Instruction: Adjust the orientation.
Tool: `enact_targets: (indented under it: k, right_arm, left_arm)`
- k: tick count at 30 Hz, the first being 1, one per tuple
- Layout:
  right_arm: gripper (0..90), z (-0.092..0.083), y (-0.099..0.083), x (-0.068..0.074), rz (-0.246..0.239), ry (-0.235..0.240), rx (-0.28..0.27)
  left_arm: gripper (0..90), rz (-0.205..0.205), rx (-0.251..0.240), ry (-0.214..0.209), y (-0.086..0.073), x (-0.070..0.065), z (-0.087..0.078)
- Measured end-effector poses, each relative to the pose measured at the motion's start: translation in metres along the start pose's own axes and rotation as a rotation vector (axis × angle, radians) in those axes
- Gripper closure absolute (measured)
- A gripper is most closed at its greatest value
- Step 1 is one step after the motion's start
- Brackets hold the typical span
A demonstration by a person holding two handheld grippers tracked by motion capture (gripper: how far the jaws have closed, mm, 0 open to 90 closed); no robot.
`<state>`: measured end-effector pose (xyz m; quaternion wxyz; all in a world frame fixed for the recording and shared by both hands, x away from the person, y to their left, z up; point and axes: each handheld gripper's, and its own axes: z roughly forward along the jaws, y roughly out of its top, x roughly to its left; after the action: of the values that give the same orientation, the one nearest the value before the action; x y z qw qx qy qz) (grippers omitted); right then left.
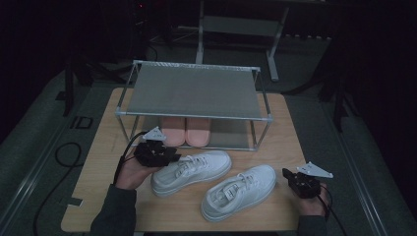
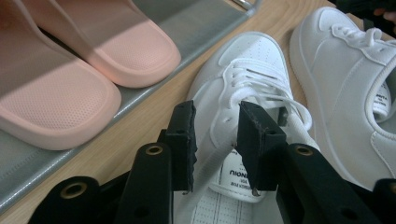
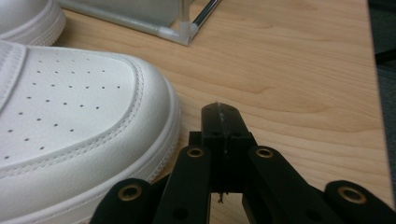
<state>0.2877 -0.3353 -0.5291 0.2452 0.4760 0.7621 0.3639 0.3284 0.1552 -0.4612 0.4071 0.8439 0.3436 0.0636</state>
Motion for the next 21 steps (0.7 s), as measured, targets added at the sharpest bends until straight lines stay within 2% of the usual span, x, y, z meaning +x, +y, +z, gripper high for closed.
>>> enact_targets:
  k: [6, 7, 8, 9, 13, 15, 18, 21]
  right_arm:
    - [90.0, 0.005, 0.000, 0.010, -0.029, 0.078, 0.007]
    - [90.0, 0.004, 0.000, 0.012, -0.047, 0.059, 0.012]
    - [90.0, 0.004, 0.001, 0.013, -0.050, 0.059, 0.015]
    - [90.0, 0.001, 0.000, 0.013, -0.032, 0.094, -0.004]
    - [90.0, -0.003, -0.002, 0.019, -0.031, 0.119, -0.014]
    - [90.0, -0.006, -0.002, 0.027, -0.052, 0.141, -0.016]
    - [90.0, -0.005, 0.000, 0.030, -0.066, 0.130, -0.012]
    - [90.0, 0.002, 0.004, 0.023, -0.046, 0.075, -0.002]
  left_arm:
    - [66.7, -0.009, 0.001, 0.003, -0.003, 0.002, -0.002]
    - [66.7, -0.009, -0.001, 0.003, -0.003, 0.002, -0.002]
    - [66.7, -0.010, -0.001, 0.004, -0.003, 0.002, -0.003]
    - [66.7, -0.014, -0.002, 0.005, -0.004, 0.002, -0.003]
    - [66.7, -0.013, -0.003, 0.005, -0.004, 0.002, -0.003]
    - [66.6, -0.013, -0.002, 0.004, -0.004, 0.002, -0.003]
    - [66.7, -0.014, -0.005, 0.005, -0.004, 0.003, -0.003]
    - [66.7, -0.015, -0.008, 0.006, -0.005, 0.003, -0.005]
